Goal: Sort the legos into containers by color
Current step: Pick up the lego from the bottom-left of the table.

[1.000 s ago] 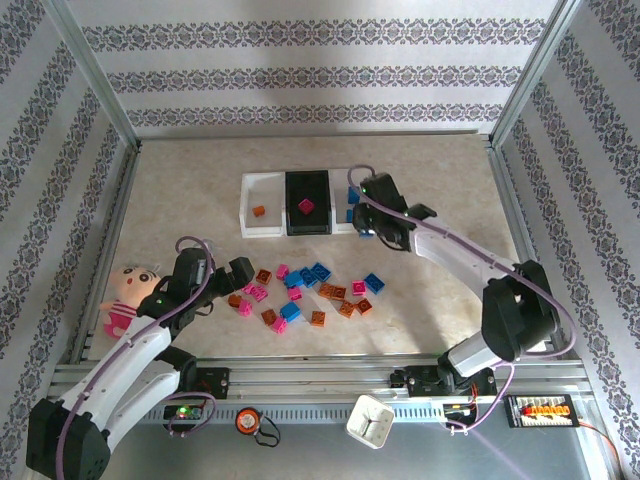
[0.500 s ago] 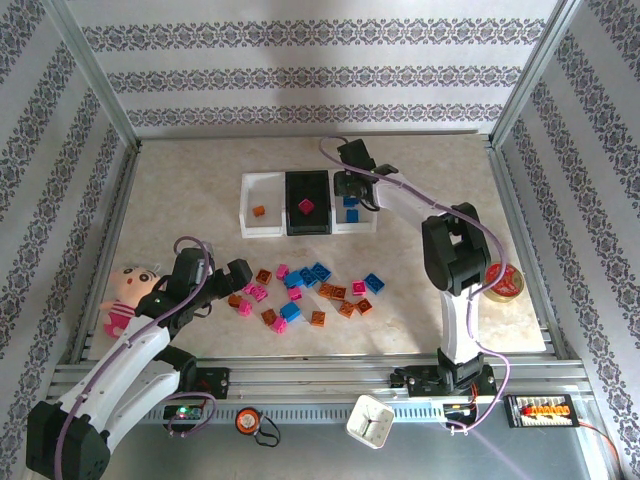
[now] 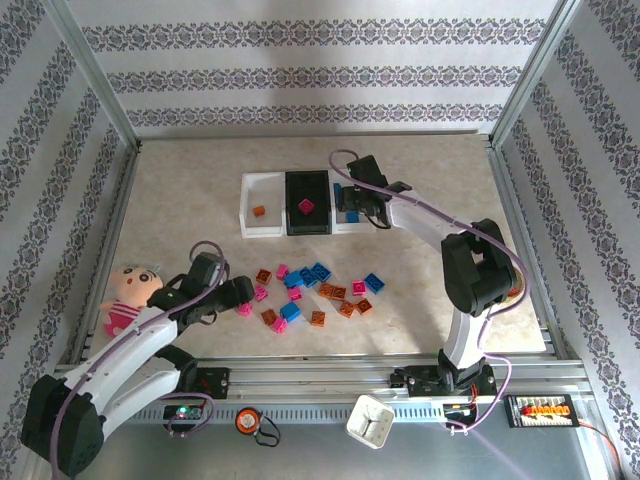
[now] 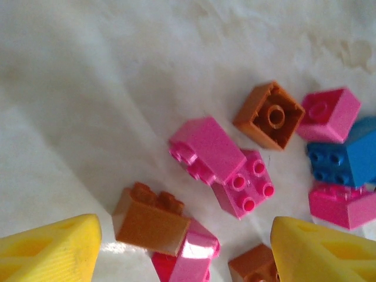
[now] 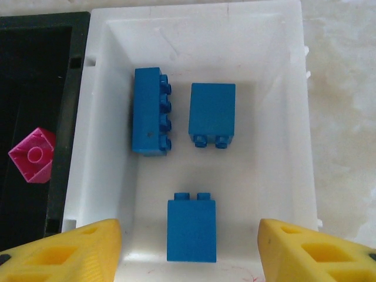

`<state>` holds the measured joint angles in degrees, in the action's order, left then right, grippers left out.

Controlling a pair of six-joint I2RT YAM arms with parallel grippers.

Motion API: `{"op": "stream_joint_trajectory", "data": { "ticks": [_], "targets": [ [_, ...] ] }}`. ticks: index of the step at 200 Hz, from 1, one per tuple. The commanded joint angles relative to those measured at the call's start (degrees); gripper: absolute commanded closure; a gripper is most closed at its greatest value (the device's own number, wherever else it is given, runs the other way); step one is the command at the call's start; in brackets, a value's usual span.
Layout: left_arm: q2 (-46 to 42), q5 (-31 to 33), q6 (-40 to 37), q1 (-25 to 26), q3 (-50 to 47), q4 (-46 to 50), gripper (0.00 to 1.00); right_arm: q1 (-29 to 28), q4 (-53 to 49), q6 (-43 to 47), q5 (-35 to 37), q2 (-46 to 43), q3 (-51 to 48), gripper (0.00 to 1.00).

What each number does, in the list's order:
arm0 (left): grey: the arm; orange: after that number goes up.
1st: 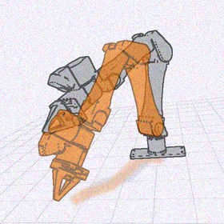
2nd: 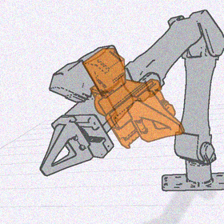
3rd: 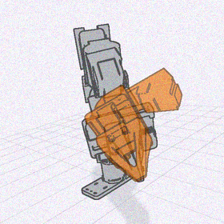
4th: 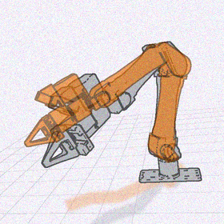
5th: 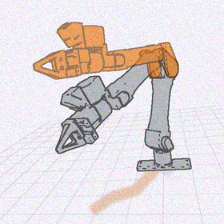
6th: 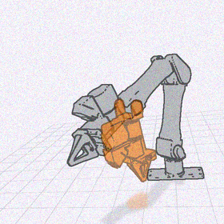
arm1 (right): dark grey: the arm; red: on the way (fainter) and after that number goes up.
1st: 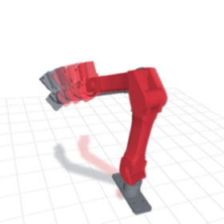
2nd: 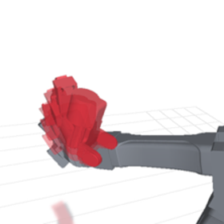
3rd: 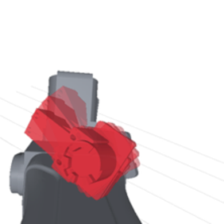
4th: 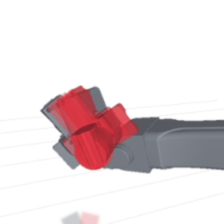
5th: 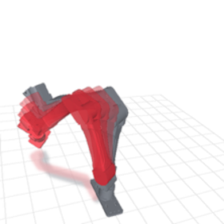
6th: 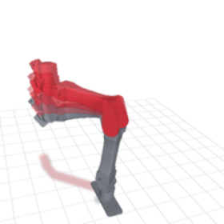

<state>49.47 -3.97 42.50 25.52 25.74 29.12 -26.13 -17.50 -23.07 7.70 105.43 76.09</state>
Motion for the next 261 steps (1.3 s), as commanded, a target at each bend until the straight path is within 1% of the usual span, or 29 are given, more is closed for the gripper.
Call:
{"op": "stream_joint_trajectory", "data": {
  "ticks": [1, 7, 21, 46, 62, 79, 119, 153, 180, 207, 237, 261],
  "targets": [
    [1.2, 4.6, -0.1, 2.8, 0.6, 3.9, 0.25, -0.5, 2.4, -2.2, -1.1, -2.0, -2.5, 0.38],
    [1.6, 5.1, 0.0, 2.9, 0.4, 3.7, 0.27, -0.5, 2.6, -2.2, -1.1, -2.1, -2.8, 0.38],
    [2.5, 5.2, -0.5, 2.9, -0.1, 2.3, 0.28, -0.5, 2.6, -2.3, -1.1, -2.3, -3.1, 0.38],
    [4.5, 6.5, -1.2, 2.9, 0.1, 0.0, 0.28, -0.4, 2.6, -2.3, -1.1, -2.4, -3.4, 0.38],
    [6.4, 7.1, -1.1, 2.9, 0.0, -2.0, 0.32, -0.4, 2.7, -2.4, -1.2, -2.5, -3.5, 0.38],
    [8.8, 6.5, -0.4, 2.8, -0.3, -4.6, 0.36, -0.4, 2.7, -2.3, -1.1, -2.8, -3.7, 0.38],
    [13.8, 6.0, 0.4, 2.8, -0.7, -9.5, 0.47, -0.2, 2.9, -2.4, -1.0, -3.4, -4.2, 0.38],
    [17.5, 7.4, -0.9, 2.6, 0.9, -11.4, 0.47, -0.1, 2.9, -2.3, -1.2, -3.6, -4.3, 0.38],
    [19.6, 8.5, -1.7, 2.6, 1.7, -11.9, 0.58, 0.1, 3.0, -2.2, -1.1, -3.9, -4.6, 0.38],
    [19.5, 7.7, -1.3, 2.5, 1.6, -12.1, 0.66, 0.4, 3.4, -2.4, -1.0, -4.6, -5.4, 0.38],
    [16.5, 7.3, -1.7, 2.5, 2.6, -10.0, 0.74, 0.6, 3.6, -2.5, -1.1, -5.4, -5.9, 0.38],
    [12.8, 6.4, -2.5, 2.5, 6.4, -6.3, 0.77, 0.7, 4.0, -2.9, -1.6, -6.6, -6.7, 0.38]
  ]
}}
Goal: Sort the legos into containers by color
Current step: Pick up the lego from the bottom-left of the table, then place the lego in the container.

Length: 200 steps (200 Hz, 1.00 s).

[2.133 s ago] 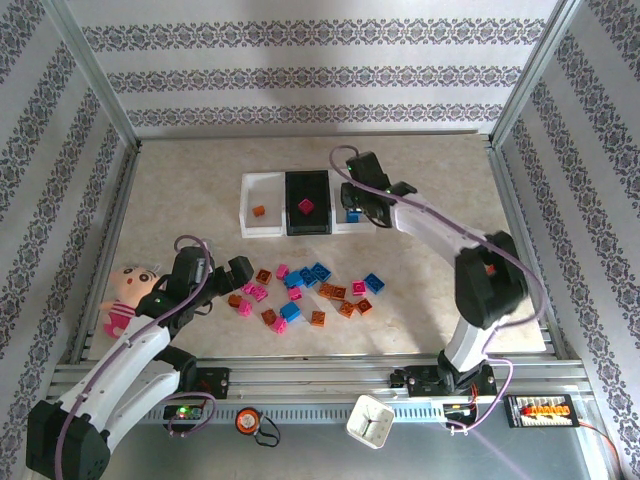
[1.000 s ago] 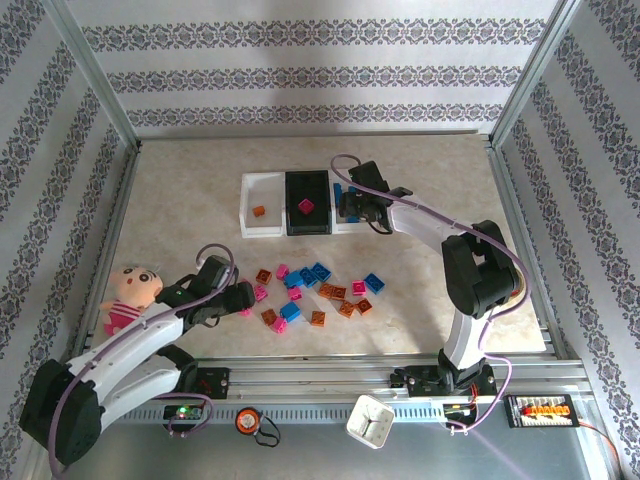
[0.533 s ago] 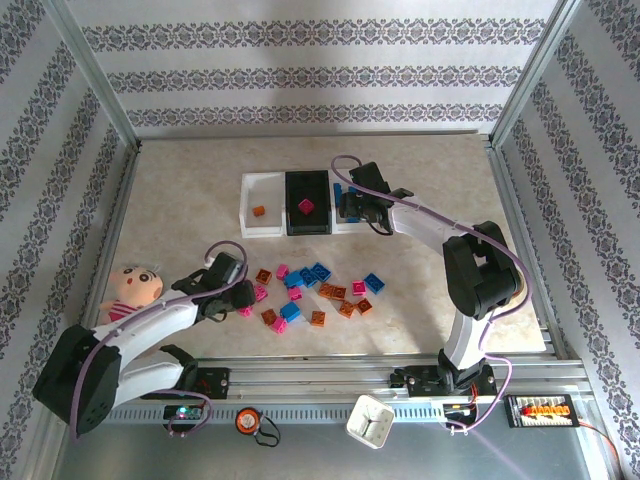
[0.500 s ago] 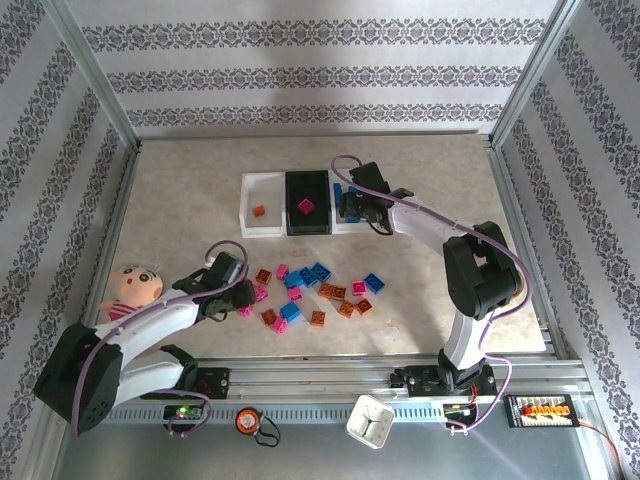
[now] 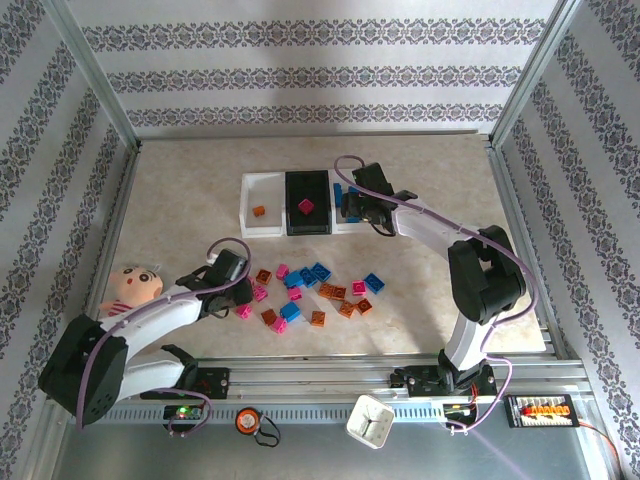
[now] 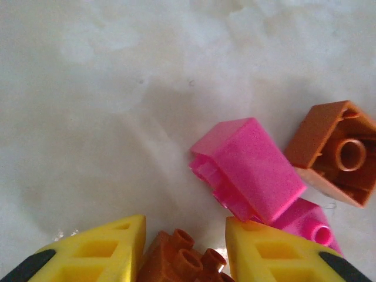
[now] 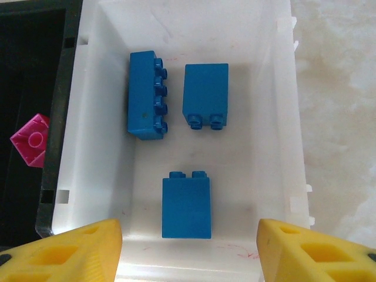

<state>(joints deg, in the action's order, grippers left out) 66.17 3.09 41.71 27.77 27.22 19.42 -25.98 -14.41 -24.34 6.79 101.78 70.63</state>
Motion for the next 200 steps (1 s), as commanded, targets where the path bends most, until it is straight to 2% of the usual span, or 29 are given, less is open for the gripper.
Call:
{"op": "stream_joint_trajectory", "data": {
  "ticks": [1, 20, 40, 80, 119, 149, 161, 181, 200],
  "targets": [
    [-4.1, -0.6, -1.8, 0.3, 5.0, 3.5, 0.77, 0.5, 0.9, -1.7, -0.6, -3.0, -1.3, 0.38],
    [-5.5, -0.6, -3.5, 0.3, 10.1, 5.6, 0.77, 0.6, 1.3, -2.0, -1.0, -4.1, -2.4, 0.38],
    [-2.5, 0.2, -6.1, -0.1, 15.8, 5.3, 0.77, 0.5, 1.9, -2.7, -1.6, -5.3, -4.1, 0.38],
    [13.3, -1.3, -10.1, -6.1, 28.9, -1.5, 0.78, 0.0, 2.3, -3.5, -1.7, -7.5, -8.0, 0.38],
    [30.7, -0.3, -13.8, -9.4, 43.2, 0.0, 0.8, -0.9, 2.2, -3.9, -1.5, -11.5, -12.5, 0.38],
    [38.2, -0.9, -14.1, -11.6, 48.8, 0.9, 0.8, -2.1, 2.4, -4.6, -1.2, -14.6, -15.5, 0.38],
    [40.1, -1.1, -14.4, -11.7, 50.5, 1.4, 0.75, -2.6, 2.4, -4.8, -1.2, -15.4, -16.2, 0.38],
    [41.3, -2.0, -14.5, -11.8, 52.3, 2.1, 0.56, -2.9, 2.3, -5.0, -1.3, -16.0, -16.7, 0.37],
    [39.1, -3.1, -14.2, -11.7, 51.5, 1.7, 0.41, -2.9, 2.2, -5.0, -1.2, -16.4, -16.8, 0.35]
  ]
}}
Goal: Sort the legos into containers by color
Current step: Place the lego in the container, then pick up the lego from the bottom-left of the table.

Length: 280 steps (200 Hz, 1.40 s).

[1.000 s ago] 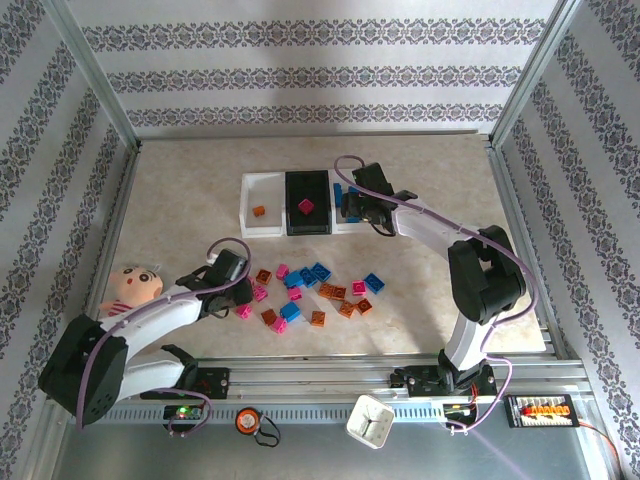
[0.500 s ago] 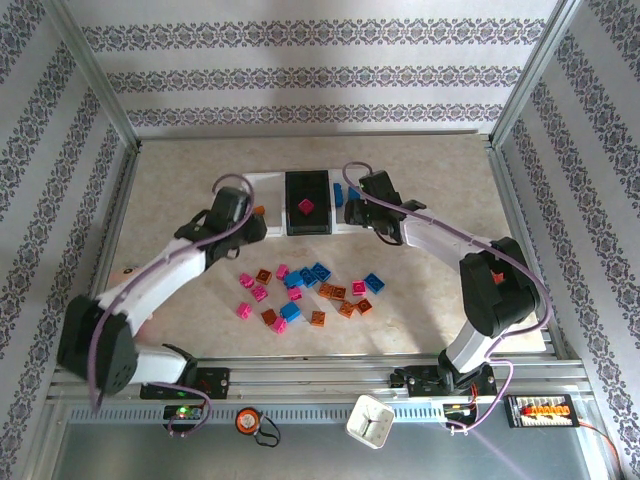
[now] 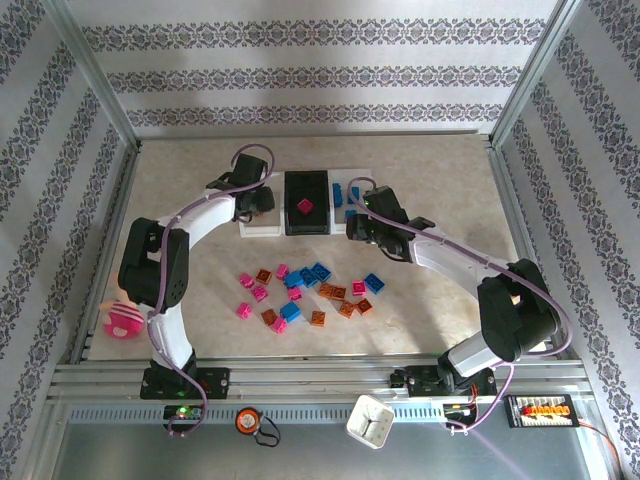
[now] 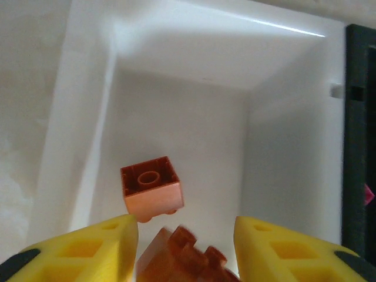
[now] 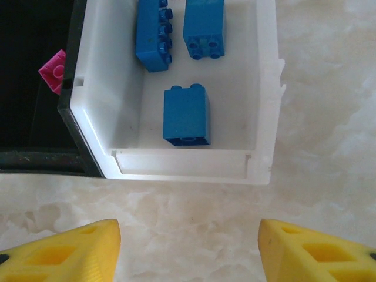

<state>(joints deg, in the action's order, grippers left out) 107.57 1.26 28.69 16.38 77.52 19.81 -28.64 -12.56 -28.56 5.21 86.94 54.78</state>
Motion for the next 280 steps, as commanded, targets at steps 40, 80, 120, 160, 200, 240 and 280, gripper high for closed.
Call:
{"op": "stream_joint_trajectory", "data": {
  "ticks": [40, 80, 120, 160, 200, 240, 280],
  "targets": [
    [-15.2, -4.4, 0.1, 0.9, -9.4, -0.2, 0.29, -0.3, 0.3, -0.6, -0.1, -2.0, -0.8, 0.35],
    [-33.4, -4.2, 1.9, 7.3, -27.3, 3.3, 0.28, -0.4, 0.7, -0.5, -1.1, -1.7, -1.6, 0.35],
    [-49.1, -6.6, 9.1, 12.2, -43.1, 10.7, 0.31, -0.7, 1.5, -0.7, -1.4, -0.6, -2.2, 0.35],
    [-55.8, -4.3, 14.0, 18.5, -50.4, 14.6, 0.34, -1.1, 2.2, -1.1, -1.6, 0.7, -2.4, 0.35],
    [-51.3, -4.1, 13.0, 19.2, -51.5, 10.0, 0.46, -1.5, 1.9, -1.1, -1.4, 0.7, -1.8, 0.35],
    [-45.9, -3.7, 12.2, 19.1, -51.2, 8.4, 0.58, -1.4, 1.2, -0.8, -0.7, -0.8, -2.1, 0.36],
    [-46.5, -3.2, 12.3, 19.2, -50.7, 7.9, 0.77, -1.4, 1.4, -0.8, -0.7, -0.6, -1.9, 0.35]
  ]
}}
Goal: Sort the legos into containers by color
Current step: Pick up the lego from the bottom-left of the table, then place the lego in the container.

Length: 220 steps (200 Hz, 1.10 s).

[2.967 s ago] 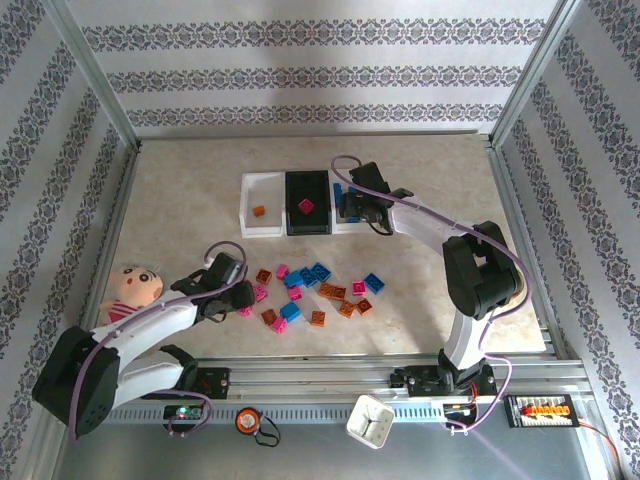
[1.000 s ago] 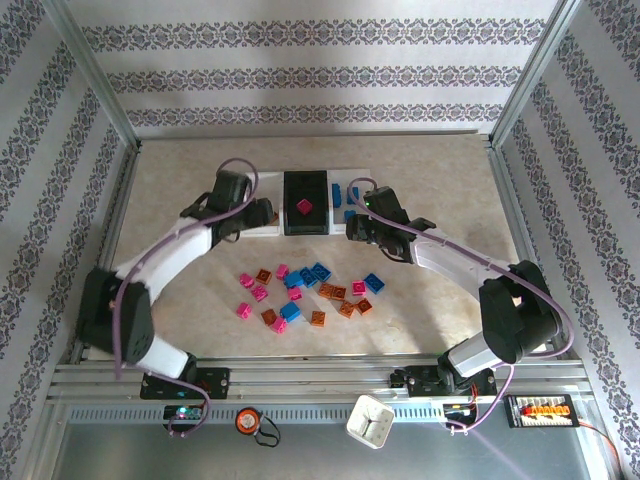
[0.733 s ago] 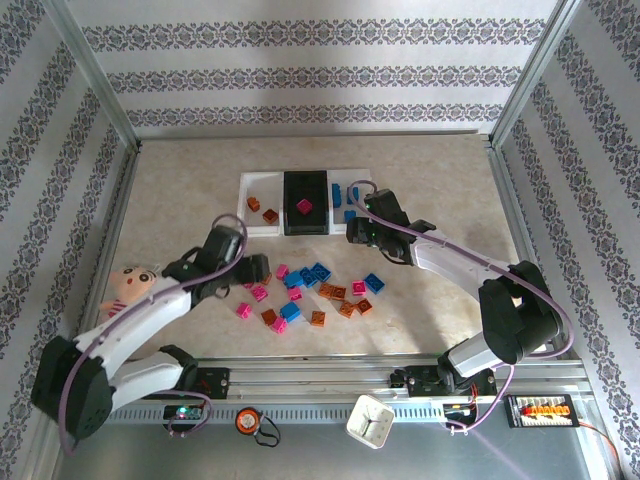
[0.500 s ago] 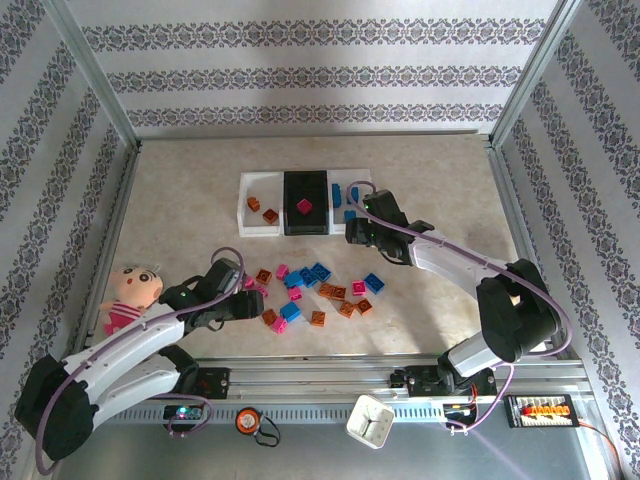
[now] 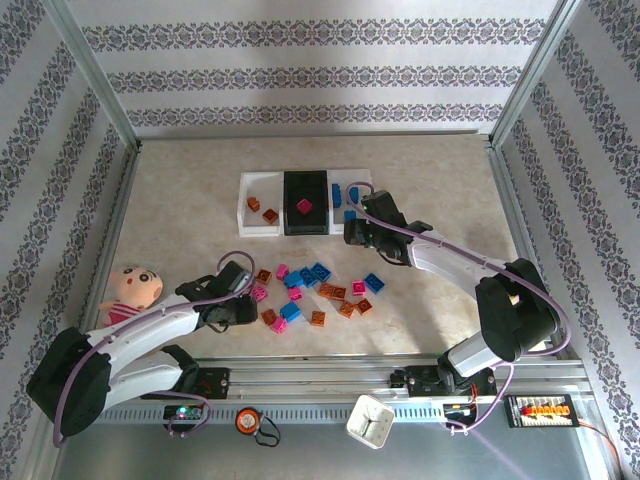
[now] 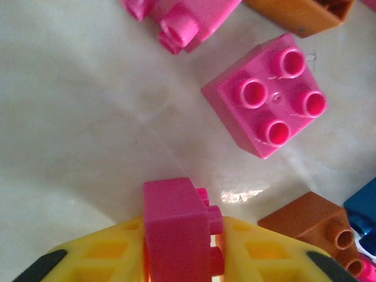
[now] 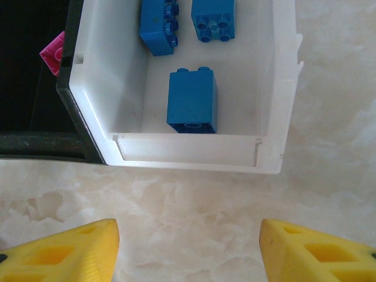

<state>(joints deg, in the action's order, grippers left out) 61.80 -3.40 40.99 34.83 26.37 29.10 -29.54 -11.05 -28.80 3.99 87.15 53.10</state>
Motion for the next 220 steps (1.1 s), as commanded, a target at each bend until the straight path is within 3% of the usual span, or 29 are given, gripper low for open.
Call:
{"op": "stream_joint_trajectory", "data": {
  "ticks": [1, 23, 60, 102, 132, 179, 220],
  "targets": [
    [-0.8, 1.5, 0.0, 0.7, 0.4, -1.3, 0.77, -0.5, -0.2, -0.6, 0.5, -0.9, -0.2, 0.35],
    [-2.2, 2.1, -0.9, 0.7, 2.6, 0.9, 0.84, -0.5, -0.1, -0.6, 0.5, -1.0, -0.3, 0.35],
    [-1.9, 2.2, -3.7, 0.6, 11.1, -1.0, 0.84, -0.5, 0.1, -0.7, 0.5, -1.9, -0.9, 0.35],
    [18.0, 0.1, -10.9, -0.1, 30.4, -7.9, 0.87, -0.6, -0.1, -1.2, 0.2, -2.3, -1.7, 0.36],
    [33.5, -3.1, -12.9, -4.1, 45.7, -9.9, 0.88, -0.6, -0.6, -1.4, 0.8, -3.5, -2.8, 0.36],
    [52.9, -1.8, -16.9, -6.9, 69.3, -2.7, 0.89, -0.5, -1.4, -1.3, 1.2, -5.1, -4.0, 0.35],
    [64.1, -2.8, -16.0, -9.3, 81.7, 2.2, 0.86, -0.7, -1.9, -1.4, 1.1, -5.8, -3.8, 0.35]
  ]
}}
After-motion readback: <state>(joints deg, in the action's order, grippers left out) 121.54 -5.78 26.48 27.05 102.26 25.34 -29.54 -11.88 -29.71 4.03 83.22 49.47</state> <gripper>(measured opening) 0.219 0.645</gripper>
